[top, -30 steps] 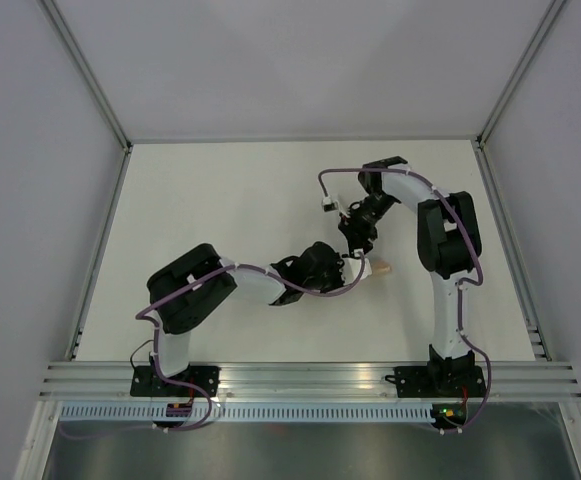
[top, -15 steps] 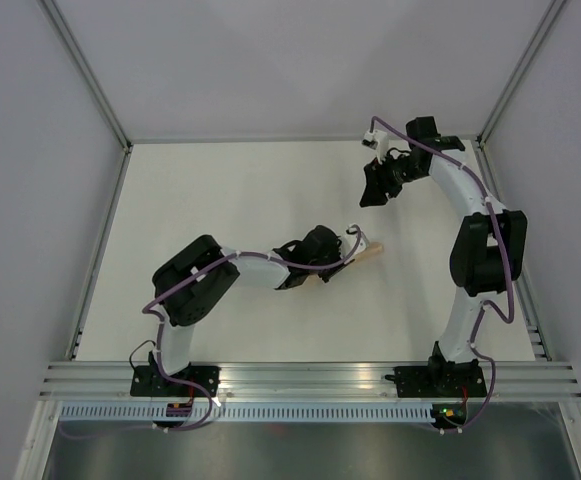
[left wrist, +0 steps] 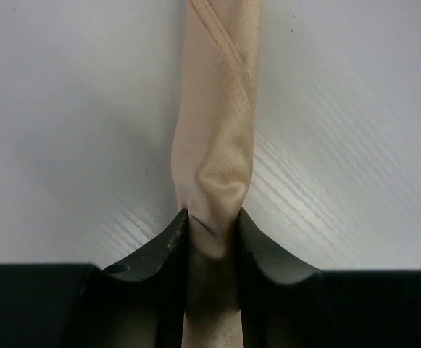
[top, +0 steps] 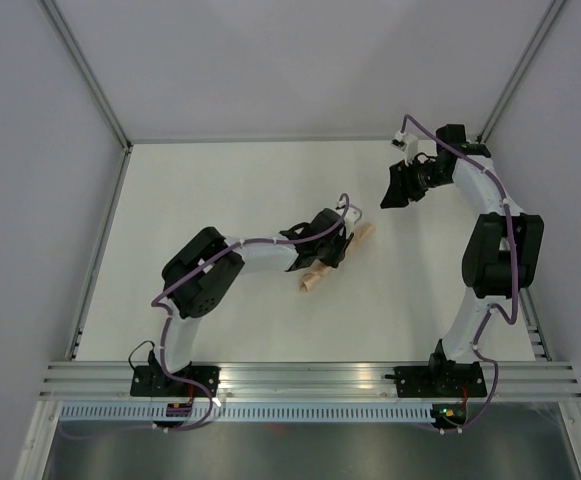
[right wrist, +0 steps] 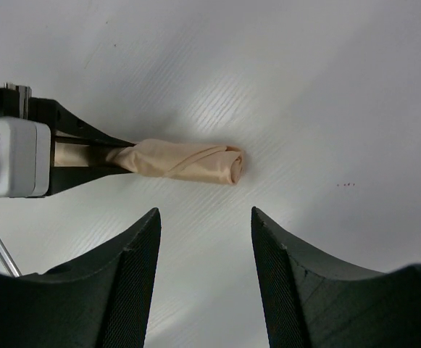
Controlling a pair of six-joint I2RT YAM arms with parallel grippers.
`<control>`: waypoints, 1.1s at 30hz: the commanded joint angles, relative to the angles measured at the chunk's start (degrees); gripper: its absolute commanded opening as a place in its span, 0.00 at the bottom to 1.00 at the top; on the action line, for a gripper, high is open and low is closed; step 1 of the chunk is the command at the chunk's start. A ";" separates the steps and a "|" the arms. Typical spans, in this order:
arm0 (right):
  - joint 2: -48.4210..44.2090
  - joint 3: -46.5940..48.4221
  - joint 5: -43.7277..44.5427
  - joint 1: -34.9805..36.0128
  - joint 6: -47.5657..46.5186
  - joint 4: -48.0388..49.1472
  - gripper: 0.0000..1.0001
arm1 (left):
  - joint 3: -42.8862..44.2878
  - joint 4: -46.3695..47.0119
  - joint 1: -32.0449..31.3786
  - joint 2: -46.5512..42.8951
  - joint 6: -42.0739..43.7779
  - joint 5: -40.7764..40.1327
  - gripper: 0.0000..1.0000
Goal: Fold the napkin, place the utensils inside, and roll it up
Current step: Roll the napkin at the center of the board.
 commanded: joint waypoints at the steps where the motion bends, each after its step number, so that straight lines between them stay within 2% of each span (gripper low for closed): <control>1: -3.71 -2.40 0.41 0.11 1.49 -0.02 0.59 | 1.95 -10.32 0.12 4.63 -13.28 -0.33 0.17; 5: -3.54 -5.04 1.38 0.11 2.99 1.12 0.59 | 3.89 -10.50 0.03 6.12 -21.45 -2.26 0.17; 10: -1.78 -7.94 4.18 1.33 5.18 2.26 0.59 | 5.03 -11.29 0.03 6.83 -25.60 -2.26 0.18; 13: -0.81 -9.52 5.94 1.87 7.11 3.58 0.59 | 5.82 -12.17 0.03 7.27 -25.78 -1.56 0.19; 20: 2.43 -11.90 9.46 8.37 17.13 12.01 0.59 | 6.00 -13.93 0.03 7.44 -26.04 -1.12 0.22; 29: 5.87 -13.04 14.65 9.07 28.91 19.57 0.60 | 6.00 -14.19 0.03 7.44 -26.92 -1.21 0.29; 33: 6.48 -12.60 14.56 9.16 29.44 19.67 0.60 | 6.17 -14.19 0.03 7.53 -26.75 -0.95 0.37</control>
